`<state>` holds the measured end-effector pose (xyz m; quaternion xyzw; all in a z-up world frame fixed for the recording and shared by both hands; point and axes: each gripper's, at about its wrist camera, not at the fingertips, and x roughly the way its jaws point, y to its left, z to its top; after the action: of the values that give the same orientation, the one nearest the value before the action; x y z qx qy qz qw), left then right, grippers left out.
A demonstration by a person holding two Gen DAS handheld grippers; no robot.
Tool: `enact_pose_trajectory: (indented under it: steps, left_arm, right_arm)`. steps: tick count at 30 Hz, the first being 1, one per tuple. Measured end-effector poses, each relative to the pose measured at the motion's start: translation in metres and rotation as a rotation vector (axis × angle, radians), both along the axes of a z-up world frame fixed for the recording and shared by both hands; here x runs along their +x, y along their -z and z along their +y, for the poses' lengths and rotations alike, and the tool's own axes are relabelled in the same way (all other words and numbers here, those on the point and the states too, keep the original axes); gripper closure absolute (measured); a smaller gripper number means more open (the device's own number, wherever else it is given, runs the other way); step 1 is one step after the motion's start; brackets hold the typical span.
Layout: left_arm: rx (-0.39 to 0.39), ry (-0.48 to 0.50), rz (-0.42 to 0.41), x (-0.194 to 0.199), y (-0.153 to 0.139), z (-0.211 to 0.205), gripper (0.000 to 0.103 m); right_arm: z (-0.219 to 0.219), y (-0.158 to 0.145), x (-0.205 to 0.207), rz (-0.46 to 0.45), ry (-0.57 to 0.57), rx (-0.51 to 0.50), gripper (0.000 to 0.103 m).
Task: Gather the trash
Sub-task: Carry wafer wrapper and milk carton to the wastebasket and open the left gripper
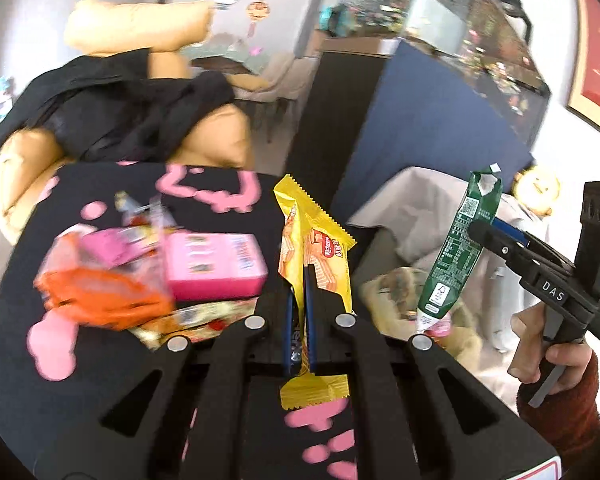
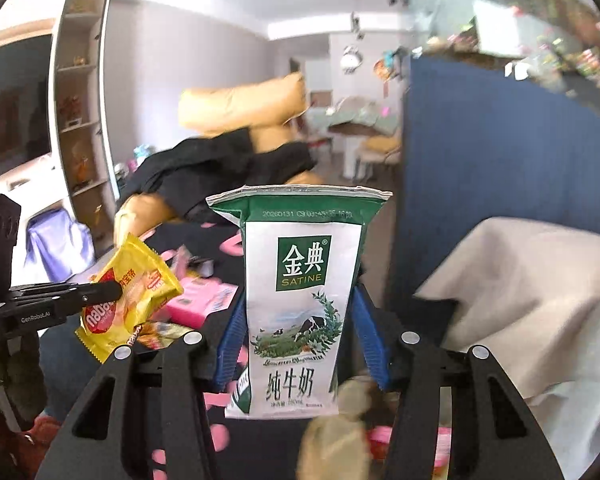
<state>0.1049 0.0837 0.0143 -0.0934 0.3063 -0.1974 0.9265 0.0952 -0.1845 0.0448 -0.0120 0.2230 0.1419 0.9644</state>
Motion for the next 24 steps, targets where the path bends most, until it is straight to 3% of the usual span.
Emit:
enact_pose_trajectory:
  steps: [3, 6, 14, 15, 16, 18, 24]
  left_arm:
    - [-0.03, 0.105, 0.008, 0.007, -0.007, -0.04, 0.1]
    - [-0.011, 0.2, 0.013, 0.012, -0.007, -0.087, 0.1]
    - [0.044, 0.401, 0.13, 0.04, 0.033, -0.204, 0.1]
    - [0.043, 0.421, 0.14, 0.045, 0.038, -0.213, 0.094]
    - [0.044, 0.436, 0.152, 0.048, 0.043, -0.221, 0.081]
    - [0.036, 0.422, 0.172, 0.056, 0.052, -0.227, 0.068]
    - [0.061, 0.32, 0.209, 0.065, 0.066, -0.203, 0.061]
  right_arm:
    - [-0.029, -0.008, -0.013, -0.039, 0.068, -0.019, 0.054]
    - [-0.067, -0.015, -0.029, -0.069, 0.163, -0.033, 0.054]
    - [-0.138, -0.007, -0.045, -0.069, 0.322, -0.049, 0.054]
    - [-0.143, -0.005, -0.042, -0.067, 0.327, -0.042, 0.054]
    - [-0.148, -0.001, -0.042, -0.064, 0.331, -0.027, 0.054]
    - [-0.154, 0.003, -0.039, -0.061, 0.331, -0.007, 0.054]
    - [-0.146, 0.026, -0.027, -0.083, 0.255, 0.101, 0.054]
